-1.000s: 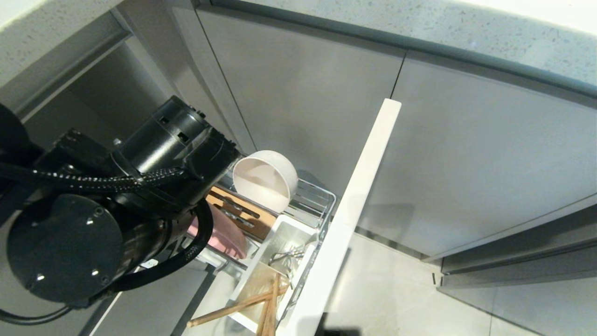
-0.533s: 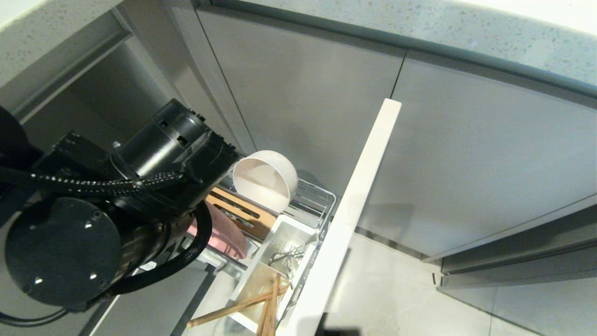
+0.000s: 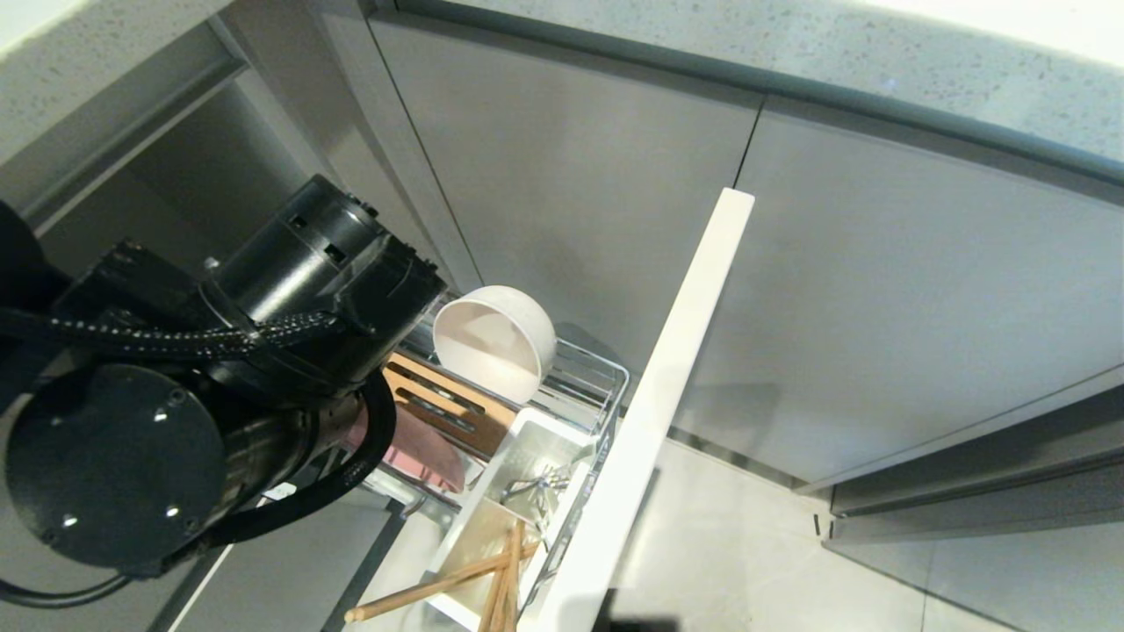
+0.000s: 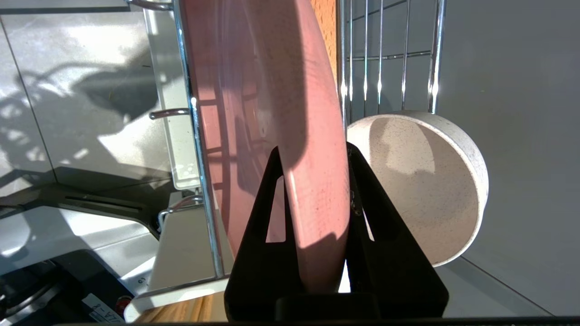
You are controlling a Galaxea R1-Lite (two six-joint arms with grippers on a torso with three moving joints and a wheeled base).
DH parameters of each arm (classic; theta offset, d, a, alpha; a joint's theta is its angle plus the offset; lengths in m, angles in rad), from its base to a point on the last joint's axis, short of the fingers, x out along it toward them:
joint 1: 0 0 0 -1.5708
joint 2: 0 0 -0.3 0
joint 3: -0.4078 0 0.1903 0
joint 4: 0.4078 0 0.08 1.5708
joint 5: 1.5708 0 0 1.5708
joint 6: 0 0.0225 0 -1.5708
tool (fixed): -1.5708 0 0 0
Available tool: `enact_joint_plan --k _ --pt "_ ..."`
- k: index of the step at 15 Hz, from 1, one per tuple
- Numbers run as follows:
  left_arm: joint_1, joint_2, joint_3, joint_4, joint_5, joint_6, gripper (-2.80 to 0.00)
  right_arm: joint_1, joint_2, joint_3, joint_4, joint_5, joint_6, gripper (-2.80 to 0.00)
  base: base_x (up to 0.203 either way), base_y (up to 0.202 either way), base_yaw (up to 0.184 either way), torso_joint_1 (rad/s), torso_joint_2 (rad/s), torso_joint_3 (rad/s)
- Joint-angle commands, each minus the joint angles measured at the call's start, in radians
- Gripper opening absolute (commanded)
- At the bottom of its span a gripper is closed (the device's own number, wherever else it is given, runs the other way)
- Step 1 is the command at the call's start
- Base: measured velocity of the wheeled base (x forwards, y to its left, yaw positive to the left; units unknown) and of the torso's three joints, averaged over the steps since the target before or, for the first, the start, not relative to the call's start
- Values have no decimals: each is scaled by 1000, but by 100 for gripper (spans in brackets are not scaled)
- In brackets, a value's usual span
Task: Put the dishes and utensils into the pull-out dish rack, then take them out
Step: Take the plate out of the cupboard
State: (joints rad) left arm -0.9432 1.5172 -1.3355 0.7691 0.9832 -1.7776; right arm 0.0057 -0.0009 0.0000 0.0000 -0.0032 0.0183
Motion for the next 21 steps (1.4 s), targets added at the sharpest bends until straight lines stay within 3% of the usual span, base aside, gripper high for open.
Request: enact_joint_plan --k 1,3,6,14,21 --pt "0 -7 -2 7 8 -8 -280 0 1 2 0 0 0 -280 0 0 0 0 0 0" --pt "-5 -11 -7 8 14 7 -280 0 1 2 0 0 0 -280 0 0 0 0 0 0" --pt "-9 -25 -64 9 46 79 -280 0 1 2 0 0 0 -280 0 0 0 0 0 0" --pt "-29 -31 -264 8 81 325 -280 0 1 2 0 0 0 -280 0 0 0 0 0 0" --pt "-116 -29 -456 6 81 545 -280 0 1 2 0 0 0 -280 0 0 0 0 0 0"
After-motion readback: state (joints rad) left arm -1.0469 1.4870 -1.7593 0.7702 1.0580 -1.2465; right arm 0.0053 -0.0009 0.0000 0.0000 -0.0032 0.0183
